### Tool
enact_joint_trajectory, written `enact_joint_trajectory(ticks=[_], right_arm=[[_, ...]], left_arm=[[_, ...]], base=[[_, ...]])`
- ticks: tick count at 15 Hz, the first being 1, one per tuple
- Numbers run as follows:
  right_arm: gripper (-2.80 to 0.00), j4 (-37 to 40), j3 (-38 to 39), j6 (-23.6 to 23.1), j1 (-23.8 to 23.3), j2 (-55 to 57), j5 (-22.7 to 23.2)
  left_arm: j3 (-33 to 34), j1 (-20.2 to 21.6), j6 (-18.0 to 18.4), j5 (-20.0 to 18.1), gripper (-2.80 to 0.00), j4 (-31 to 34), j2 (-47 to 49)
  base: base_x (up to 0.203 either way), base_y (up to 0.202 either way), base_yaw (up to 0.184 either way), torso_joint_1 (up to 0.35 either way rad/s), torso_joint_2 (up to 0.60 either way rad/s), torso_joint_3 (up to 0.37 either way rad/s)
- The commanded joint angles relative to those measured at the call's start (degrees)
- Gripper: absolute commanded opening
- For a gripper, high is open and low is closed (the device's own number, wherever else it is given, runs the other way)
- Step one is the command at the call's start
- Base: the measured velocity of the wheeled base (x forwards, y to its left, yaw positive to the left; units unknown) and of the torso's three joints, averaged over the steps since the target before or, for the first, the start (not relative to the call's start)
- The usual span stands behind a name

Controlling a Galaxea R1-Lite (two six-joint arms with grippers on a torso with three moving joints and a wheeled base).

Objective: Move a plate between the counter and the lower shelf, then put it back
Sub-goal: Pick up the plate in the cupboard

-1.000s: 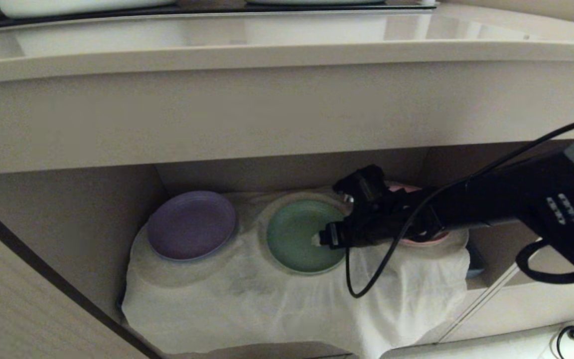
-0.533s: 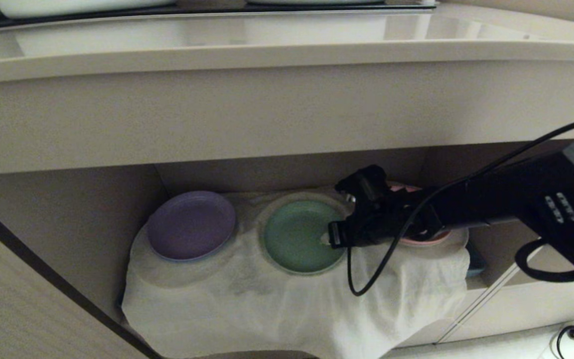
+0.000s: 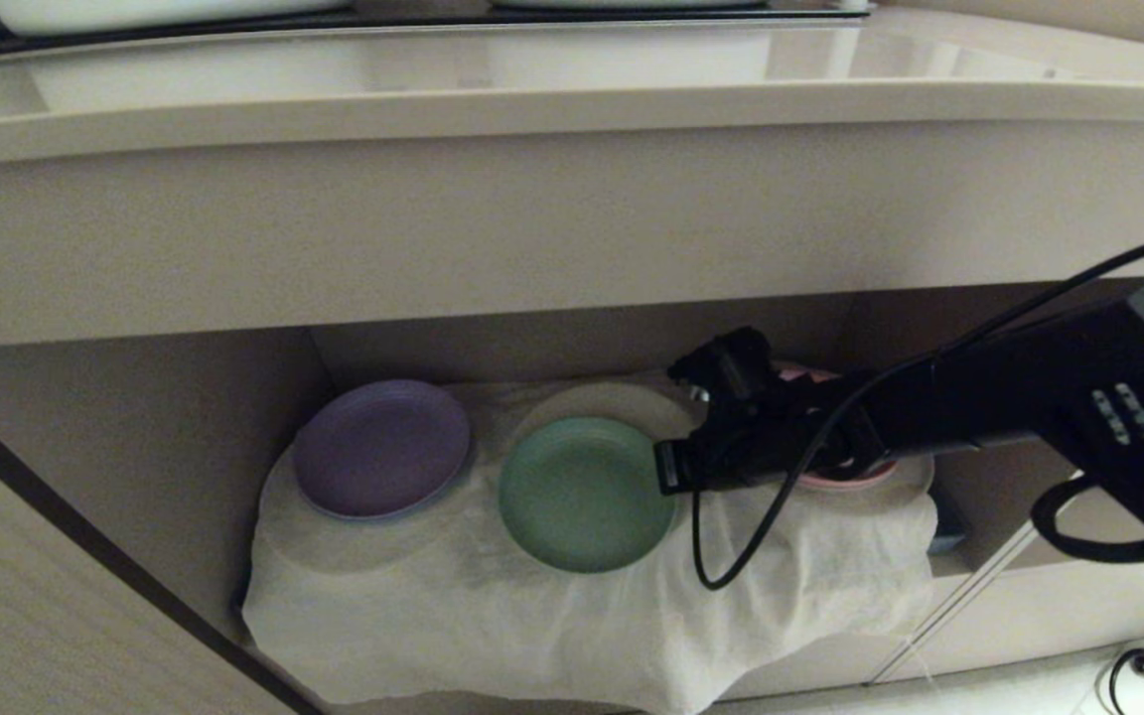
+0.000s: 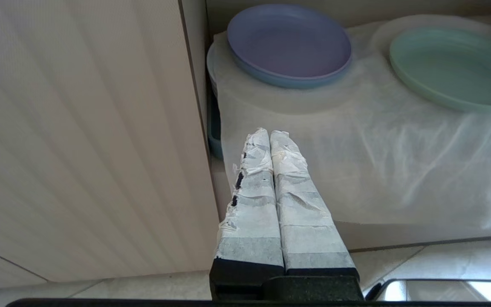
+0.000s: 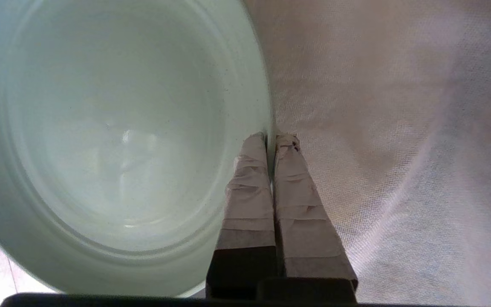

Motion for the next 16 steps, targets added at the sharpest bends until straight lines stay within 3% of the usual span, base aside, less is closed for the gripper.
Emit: enact_joint_trajectory(ticks=[1, 11, 16], right_arm=[[-2.8, 0.1, 0.1, 0.0, 0.0, -0.1, -0.1], [-2.8, 0.8, 3.0, 0.1, 0.0, -2.7, -0.4], [-2.8, 1.4, 6.2, 1.0, 0.0, -5.2, -3.1]], left_arm=[[0.0, 0.0, 0.0, 0.0, -2.8, 0.0, 0.0], [0.0, 0.0, 0.0, 0.0, -2.8, 0.0, 0.0], [0.0, 0.0, 0.0, 0.0, -2.8, 0.0, 0.0]], base=[[0.0, 0.0, 0.0, 0.0, 0.0, 0.0], [0.0, 0.0, 0.0, 0.0, 0.0, 0.0], [0.0, 0.0, 0.0, 0.0, 0.0, 0.0]])
